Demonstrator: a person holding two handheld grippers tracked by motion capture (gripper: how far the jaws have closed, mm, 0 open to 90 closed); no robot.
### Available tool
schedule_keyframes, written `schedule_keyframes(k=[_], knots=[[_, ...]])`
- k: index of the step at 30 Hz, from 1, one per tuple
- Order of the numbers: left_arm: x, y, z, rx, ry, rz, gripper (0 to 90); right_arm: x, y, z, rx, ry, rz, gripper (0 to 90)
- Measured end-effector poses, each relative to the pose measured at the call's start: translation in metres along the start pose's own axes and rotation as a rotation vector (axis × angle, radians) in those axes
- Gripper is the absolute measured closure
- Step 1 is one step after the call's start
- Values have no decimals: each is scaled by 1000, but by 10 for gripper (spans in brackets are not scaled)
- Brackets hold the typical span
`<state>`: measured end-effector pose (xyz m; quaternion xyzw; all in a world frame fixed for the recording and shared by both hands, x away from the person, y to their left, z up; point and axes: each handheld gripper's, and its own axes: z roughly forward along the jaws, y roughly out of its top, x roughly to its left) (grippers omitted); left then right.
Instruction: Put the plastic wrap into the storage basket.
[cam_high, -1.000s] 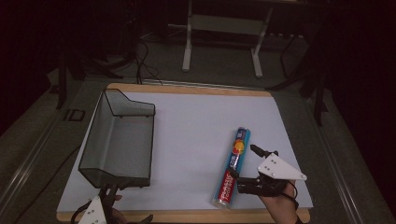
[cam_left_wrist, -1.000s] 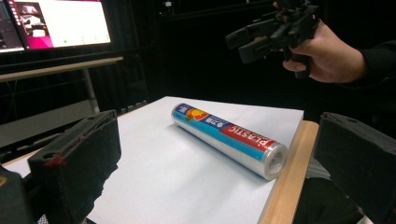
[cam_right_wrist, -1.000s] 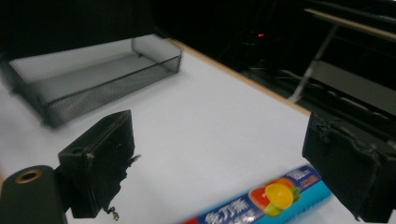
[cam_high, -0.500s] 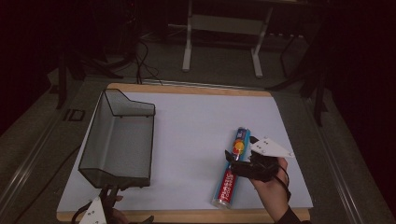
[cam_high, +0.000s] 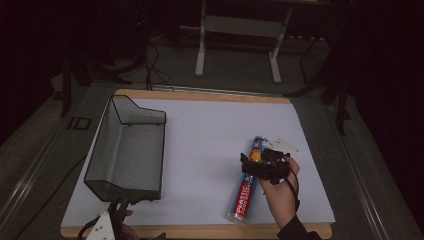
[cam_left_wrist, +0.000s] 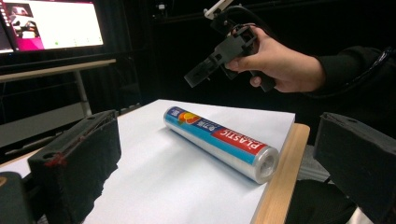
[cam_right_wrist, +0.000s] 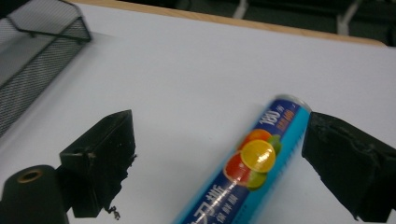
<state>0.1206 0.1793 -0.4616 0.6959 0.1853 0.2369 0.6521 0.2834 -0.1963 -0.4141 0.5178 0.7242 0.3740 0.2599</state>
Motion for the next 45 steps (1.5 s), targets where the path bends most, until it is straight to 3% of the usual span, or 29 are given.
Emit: schedule_keyframes(k=[7,9,14,15,16,18,22,27,28,33,40,45], knots=[[-1,0,1,1,-5,-2,16,-4,-10,11,54,-50,52,90],[-1,0,2,1,-6,-3,16,-6,-14,17,92,-58,92,90],[-1,0,3,4,-7,-2,17,-9,-19,26,151,-86,133,90],[-1,0,3,5,-7,0,16,-10,-20,28,166,-91,151,91],[-2,0,3,5,-7,0,16,-14,-21,33,196,-92,203,91],[-2,0,3,5,-8,0,16,-16,-21,36,211,-96,226,91],[-2,0,2,4,-9,3,16,-22,-24,50,272,-76,335,91],[-2,0,3,7,-9,5,17,-23,-26,61,313,-80,384,91],[-2,0,2,6,-8,5,17,-26,-29,67,337,-76,425,91],[-2,-1,2,8,-5,4,17,-28,-34,76,390,-90,463,92],[-2,-1,2,11,-1,6,16,-29,-40,84,439,-58,530,100],[-2,-1,2,15,0,10,16,-27,-45,88,455,-66,536,129]])
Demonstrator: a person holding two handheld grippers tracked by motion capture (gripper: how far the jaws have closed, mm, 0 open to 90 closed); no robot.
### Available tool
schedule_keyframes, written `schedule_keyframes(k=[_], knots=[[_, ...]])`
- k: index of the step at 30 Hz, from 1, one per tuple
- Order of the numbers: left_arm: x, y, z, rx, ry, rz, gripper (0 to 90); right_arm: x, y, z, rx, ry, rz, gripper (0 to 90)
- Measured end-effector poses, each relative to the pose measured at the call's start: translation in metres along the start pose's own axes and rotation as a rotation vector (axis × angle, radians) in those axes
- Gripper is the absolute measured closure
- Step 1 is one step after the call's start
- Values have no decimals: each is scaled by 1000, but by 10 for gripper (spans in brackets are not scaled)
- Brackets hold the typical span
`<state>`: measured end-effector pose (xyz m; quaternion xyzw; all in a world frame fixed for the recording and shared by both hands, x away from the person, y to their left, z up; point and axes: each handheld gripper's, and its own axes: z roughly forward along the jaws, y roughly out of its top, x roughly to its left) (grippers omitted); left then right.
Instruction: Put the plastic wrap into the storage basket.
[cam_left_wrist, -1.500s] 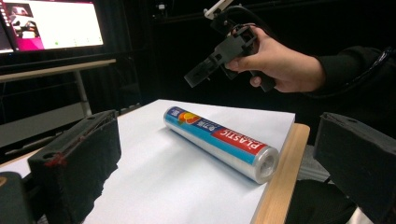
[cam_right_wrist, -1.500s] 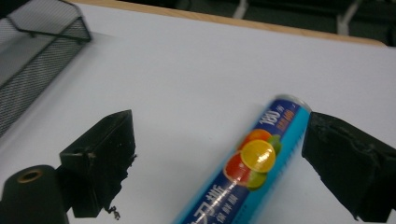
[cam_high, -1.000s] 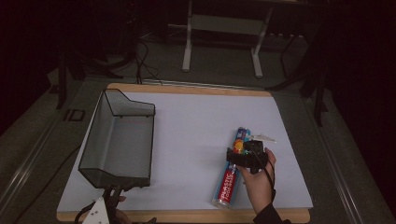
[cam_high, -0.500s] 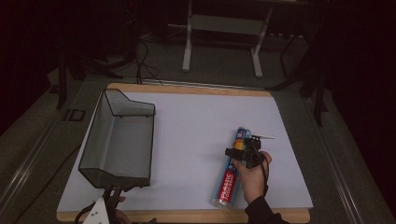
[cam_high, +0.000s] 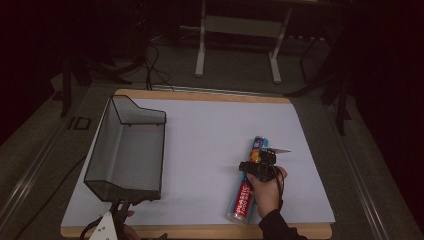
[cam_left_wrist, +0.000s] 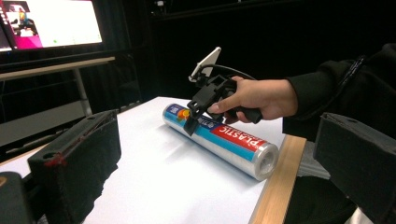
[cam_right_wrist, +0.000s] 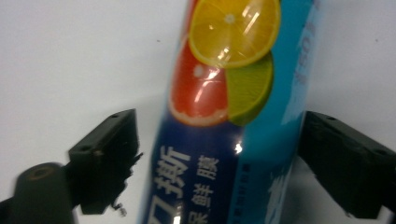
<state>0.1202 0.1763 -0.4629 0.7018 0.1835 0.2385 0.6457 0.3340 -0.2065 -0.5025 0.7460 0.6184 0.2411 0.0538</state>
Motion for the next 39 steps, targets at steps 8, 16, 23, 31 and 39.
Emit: schedule_keyframes(k=[8,16,23,31,39], knots=[[0,-1,1,11,4,2,16,-3,0,6,53,16,-31,209],[0,-1,2,21,16,10,17,-11,4,2,80,72,62,277],[0,-2,3,25,19,10,17,-10,6,-1,79,146,57,296],[0,-2,3,30,18,13,17,11,9,-10,66,215,-32,314],[1,-3,3,30,14,11,17,24,9,-26,53,281,-121,317]])
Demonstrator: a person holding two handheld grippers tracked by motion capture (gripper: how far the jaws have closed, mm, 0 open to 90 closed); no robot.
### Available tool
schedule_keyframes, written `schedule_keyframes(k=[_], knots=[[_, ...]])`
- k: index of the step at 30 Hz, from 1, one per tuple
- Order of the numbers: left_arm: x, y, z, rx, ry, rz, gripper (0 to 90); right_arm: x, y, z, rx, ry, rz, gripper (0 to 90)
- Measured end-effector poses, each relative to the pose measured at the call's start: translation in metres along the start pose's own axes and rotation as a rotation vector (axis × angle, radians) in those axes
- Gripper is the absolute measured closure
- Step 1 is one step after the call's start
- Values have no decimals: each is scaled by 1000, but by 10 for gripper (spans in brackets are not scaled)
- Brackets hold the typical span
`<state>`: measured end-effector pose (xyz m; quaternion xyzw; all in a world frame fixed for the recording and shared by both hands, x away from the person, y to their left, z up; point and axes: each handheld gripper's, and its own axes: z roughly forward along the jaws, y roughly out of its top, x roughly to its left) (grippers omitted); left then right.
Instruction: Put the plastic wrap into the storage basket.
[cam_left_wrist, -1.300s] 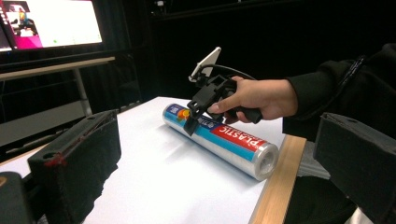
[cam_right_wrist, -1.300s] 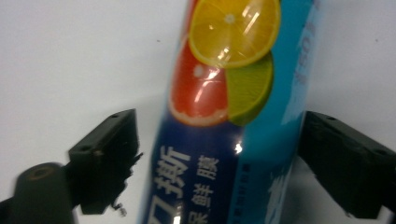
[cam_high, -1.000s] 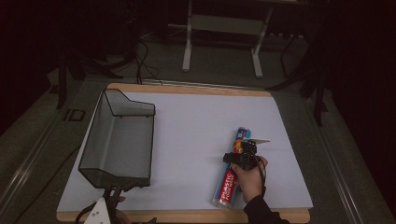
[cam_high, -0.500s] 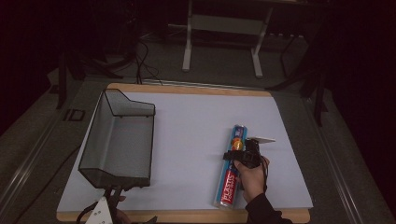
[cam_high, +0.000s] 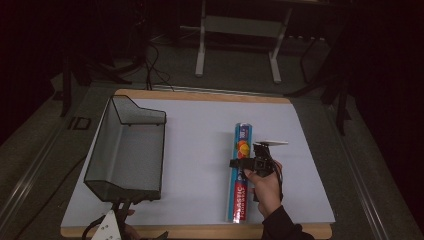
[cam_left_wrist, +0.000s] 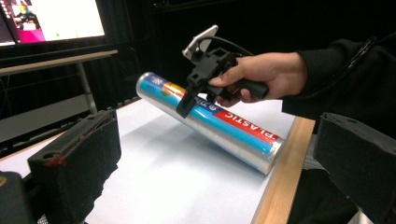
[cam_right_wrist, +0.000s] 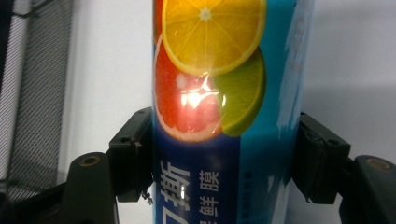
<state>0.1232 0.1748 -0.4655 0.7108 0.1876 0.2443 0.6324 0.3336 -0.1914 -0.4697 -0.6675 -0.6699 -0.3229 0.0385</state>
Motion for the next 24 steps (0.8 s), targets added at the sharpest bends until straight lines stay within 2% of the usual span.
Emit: schedule_keyframes(k=[5,8,12,13,18,21,24], knots=[[0,0,0,1,2,1,16,9,0,-13,-30,53,-54,318],[-1,0,1,3,2,3,17,16,4,-22,-54,81,-104,318],[-1,0,1,4,2,4,17,23,11,-32,-87,115,-133,318],[-1,0,1,5,2,5,17,32,18,-39,-112,130,-153,318],[-1,0,1,10,-1,7,17,48,30,-43,-137,137,-181,318],[-1,0,2,12,-2,9,16,58,38,-41,-136,152,-191,318],[-1,0,2,12,-5,8,17,68,46,-37,-139,142,-210,318]])
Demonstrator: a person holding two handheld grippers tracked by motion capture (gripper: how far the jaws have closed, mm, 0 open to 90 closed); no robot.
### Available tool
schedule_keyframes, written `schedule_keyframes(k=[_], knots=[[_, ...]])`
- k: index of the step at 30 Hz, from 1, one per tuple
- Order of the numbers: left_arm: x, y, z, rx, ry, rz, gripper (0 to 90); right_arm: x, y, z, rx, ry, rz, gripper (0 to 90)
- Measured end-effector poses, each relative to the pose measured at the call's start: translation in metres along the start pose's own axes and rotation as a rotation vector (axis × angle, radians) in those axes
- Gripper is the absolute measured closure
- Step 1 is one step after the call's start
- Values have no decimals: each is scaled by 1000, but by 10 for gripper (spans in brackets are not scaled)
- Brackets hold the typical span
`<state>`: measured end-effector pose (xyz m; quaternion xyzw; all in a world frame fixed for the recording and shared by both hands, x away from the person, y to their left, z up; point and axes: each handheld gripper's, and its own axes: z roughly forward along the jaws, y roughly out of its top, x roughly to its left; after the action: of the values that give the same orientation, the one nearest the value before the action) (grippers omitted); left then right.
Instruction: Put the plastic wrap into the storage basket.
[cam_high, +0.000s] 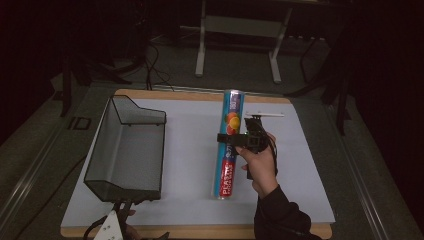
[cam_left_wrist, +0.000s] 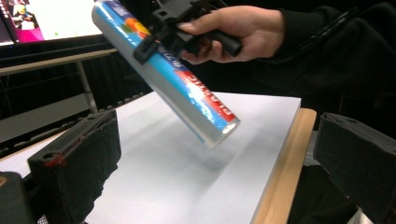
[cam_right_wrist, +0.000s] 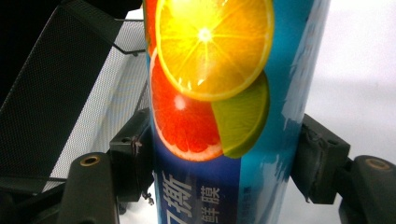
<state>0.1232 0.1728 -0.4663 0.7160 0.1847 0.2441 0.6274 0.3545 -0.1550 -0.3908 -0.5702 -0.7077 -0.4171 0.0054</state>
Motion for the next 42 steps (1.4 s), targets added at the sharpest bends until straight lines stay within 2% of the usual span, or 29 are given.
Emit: schedule_keyframes(k=[4,10,11,14,15,16,17,18,19,20,22,26,29,33,35,36,42], knots=[[0,0,0,0,-1,0,16,6,8,6,-3,-1,-6,318],[0,-1,0,5,-3,-2,17,28,31,15,-25,-34,-54,318],[0,-1,0,5,-3,-2,16,28,31,15,-25,-34,-54,318],[0,-1,0,8,-6,-2,17,44,44,21,-26,-32,-74,318],[0,-1,0,8,-6,-2,16,44,44,21,-26,-32,-74,318],[0,-1,0,8,-6,-2,16,50,47,23,-26,-41,-90,318],[0,0,0,4,-7,-5,17,62,53,28,-27,-69,-125,318],[0,0,0,4,-7,-5,16,67,55,30,-26,-72,-135,318],[0,0,0,4,-7,-5,16,67,55,30,-26,-72,-135,318],[0,-1,0,4,-7,-5,17,75,59,34,-23,-64,-133,318],[0,0,0,4,-7,-5,17,75,59,34,-23,-64,-133,318],[0,0,-1,3,-6,-6,16,96,66,45,-22,-75,-171,318],[-1,0,-2,4,-5,-5,17,106,70,52,-13,-53,-174,318],[-1,-1,-3,17,-7,0,17,122,72,62,-8,-54,-204,318],[-2,-1,-4,18,-5,-1,17,126,73,65,-4,-52,-208,318],[-2,-1,-4,19,-3,-3,17,132,74,70,0,-42,-211,318],[-2,-1,-7,12,0,-9,16,151,75,84,19,-17,-233,318]])
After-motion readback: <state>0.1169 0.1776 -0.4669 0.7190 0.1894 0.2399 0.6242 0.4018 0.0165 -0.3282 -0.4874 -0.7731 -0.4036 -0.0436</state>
